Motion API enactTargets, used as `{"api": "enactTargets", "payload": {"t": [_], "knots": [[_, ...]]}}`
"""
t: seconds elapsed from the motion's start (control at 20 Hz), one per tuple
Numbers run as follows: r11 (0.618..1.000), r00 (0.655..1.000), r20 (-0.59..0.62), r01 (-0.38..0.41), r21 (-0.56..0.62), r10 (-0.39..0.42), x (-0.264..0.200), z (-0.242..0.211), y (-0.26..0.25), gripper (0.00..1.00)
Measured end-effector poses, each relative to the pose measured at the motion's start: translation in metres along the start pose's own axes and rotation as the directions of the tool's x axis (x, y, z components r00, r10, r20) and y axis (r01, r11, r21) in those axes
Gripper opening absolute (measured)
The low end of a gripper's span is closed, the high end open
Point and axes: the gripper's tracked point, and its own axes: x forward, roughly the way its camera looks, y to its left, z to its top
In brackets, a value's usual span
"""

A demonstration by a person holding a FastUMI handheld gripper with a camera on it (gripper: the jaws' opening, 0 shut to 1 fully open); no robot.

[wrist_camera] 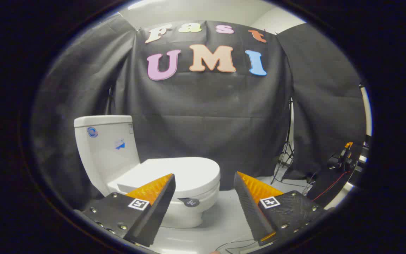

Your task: Open the toilet lid.

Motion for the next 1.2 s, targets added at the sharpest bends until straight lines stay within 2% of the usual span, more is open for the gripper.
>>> {"api": "enactTargets", "payload": {"t": [0.9,1.2], "knots": [[0.997,0.999,0.001,0.033,0.076,-0.033,0.029,-0.009,-0.027,0.98],[0.993,0.996,-0.070,0.057,0.102,-0.050,0.039,-0.032,-0.041,0.98]]}}
